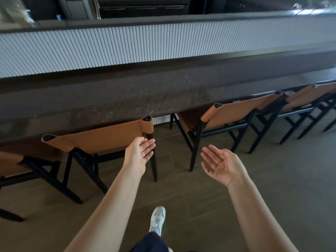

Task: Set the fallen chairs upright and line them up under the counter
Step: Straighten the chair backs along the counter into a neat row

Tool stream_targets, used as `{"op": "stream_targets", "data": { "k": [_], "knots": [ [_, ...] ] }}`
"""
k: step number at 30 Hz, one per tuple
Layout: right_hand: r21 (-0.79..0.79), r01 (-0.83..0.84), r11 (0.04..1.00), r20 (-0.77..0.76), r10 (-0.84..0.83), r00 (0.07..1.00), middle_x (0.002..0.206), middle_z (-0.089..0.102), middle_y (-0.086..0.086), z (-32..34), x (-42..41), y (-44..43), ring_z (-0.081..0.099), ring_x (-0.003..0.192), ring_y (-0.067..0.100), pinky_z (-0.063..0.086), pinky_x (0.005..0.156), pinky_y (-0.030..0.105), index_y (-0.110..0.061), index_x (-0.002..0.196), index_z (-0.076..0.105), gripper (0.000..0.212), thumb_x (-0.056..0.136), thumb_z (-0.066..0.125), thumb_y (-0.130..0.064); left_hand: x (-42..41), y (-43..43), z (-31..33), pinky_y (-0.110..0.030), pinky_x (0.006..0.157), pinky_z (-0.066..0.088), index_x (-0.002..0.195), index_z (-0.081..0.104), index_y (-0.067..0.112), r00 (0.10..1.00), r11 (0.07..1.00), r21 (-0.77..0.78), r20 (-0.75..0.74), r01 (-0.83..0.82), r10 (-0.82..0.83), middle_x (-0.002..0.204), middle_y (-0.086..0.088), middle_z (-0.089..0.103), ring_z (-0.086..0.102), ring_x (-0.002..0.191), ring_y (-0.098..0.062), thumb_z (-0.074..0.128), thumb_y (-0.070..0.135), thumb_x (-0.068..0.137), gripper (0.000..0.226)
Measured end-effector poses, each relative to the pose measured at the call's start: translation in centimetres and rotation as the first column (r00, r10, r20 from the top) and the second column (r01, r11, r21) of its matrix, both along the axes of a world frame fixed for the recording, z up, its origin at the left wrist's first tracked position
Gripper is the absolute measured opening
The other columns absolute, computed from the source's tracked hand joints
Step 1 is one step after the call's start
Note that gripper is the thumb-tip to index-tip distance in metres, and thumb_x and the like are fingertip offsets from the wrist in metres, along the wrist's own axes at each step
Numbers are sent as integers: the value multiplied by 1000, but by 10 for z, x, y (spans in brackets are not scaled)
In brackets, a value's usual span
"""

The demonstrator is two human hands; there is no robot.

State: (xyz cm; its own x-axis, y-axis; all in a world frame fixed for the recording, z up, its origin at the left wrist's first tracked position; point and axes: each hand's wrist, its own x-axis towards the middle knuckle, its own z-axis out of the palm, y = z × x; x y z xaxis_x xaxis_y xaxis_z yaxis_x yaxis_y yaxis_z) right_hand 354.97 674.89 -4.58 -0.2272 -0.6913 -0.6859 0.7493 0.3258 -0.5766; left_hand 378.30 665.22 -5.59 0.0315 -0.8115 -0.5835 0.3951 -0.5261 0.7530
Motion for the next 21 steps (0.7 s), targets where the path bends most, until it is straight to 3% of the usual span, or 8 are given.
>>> {"op": "stream_targets", "data": {
  "k": [10, 21],
  "knots": [
    [41, 149, 988, 23, -150, 988, 108, 75, 7, -14, -75, -9, 69, 105, 22, 49, 83, 43, -11, 120, 64, 32, 98, 40, -15, -109, -34, -6, -37, 89, 51, 109, 64, 9, 975, 974, 46, -43, 220, -218, 102, -8, 74, 69, 99, -23, 46, 24, 98, 26],
    [100, 181, 978, 11, -183, 983, 103, 75, 9, -16, -154, -95, 67, 105, 22, 49, 84, 42, -7, 118, 64, 32, 96, 41, -12, -214, -122, -11, -35, 85, 52, 116, 62, 7, 937, 932, 104, -80, 346, -339, 107, -10, 72, 67, 101, -24, 44, 25, 99, 31]
  ]
}}
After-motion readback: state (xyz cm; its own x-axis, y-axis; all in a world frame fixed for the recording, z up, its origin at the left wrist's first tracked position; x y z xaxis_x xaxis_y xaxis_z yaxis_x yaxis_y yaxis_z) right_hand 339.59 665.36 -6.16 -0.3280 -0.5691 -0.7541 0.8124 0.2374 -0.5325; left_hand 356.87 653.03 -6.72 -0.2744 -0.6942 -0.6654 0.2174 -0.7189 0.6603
